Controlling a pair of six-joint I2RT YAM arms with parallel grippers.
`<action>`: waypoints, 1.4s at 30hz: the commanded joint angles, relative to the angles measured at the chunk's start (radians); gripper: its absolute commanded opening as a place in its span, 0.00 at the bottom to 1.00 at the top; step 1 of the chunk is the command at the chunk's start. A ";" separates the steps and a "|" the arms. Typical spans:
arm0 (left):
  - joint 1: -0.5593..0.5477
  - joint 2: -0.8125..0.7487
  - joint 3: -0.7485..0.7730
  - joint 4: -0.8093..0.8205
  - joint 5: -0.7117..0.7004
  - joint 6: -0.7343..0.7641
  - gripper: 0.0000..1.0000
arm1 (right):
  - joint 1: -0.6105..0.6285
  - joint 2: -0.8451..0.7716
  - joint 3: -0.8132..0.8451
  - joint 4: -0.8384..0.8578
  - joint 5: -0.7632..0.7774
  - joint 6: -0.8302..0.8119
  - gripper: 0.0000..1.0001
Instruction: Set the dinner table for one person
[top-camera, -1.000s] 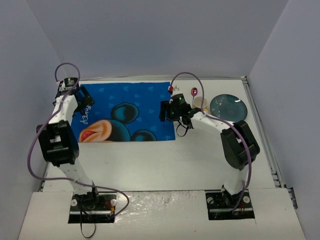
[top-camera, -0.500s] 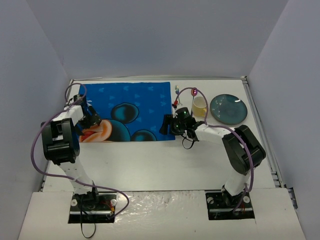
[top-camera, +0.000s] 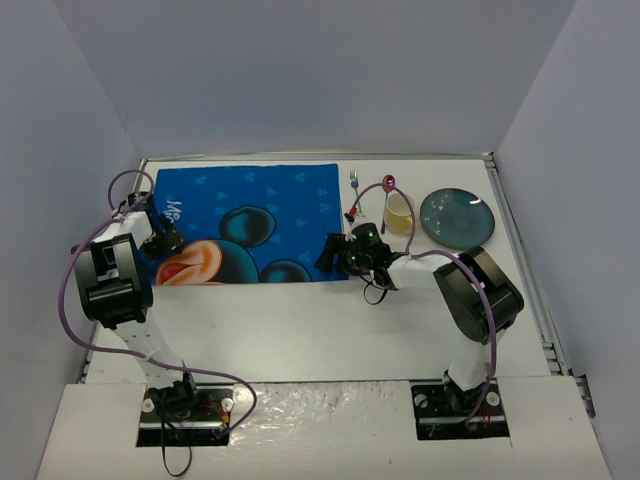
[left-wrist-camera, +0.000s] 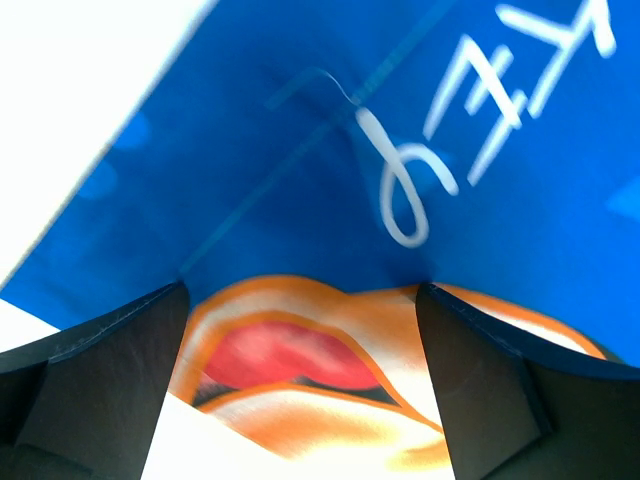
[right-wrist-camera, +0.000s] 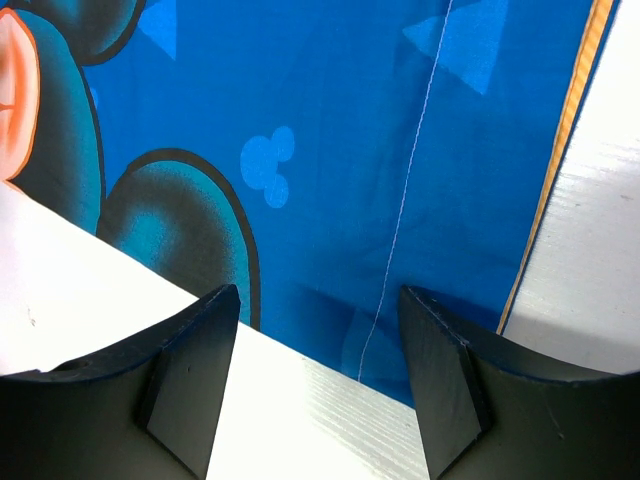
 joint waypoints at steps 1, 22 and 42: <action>0.024 0.036 0.025 0.007 -0.032 0.022 0.93 | 0.005 0.004 -0.013 -0.021 0.014 -0.002 0.62; 0.028 -0.028 0.151 -0.004 0.017 0.072 0.95 | -0.019 -0.311 0.151 -0.271 0.144 -0.154 0.68; -0.386 -0.114 0.090 0.348 0.266 0.070 0.95 | -0.324 -0.609 -0.062 -0.285 0.054 -0.142 0.70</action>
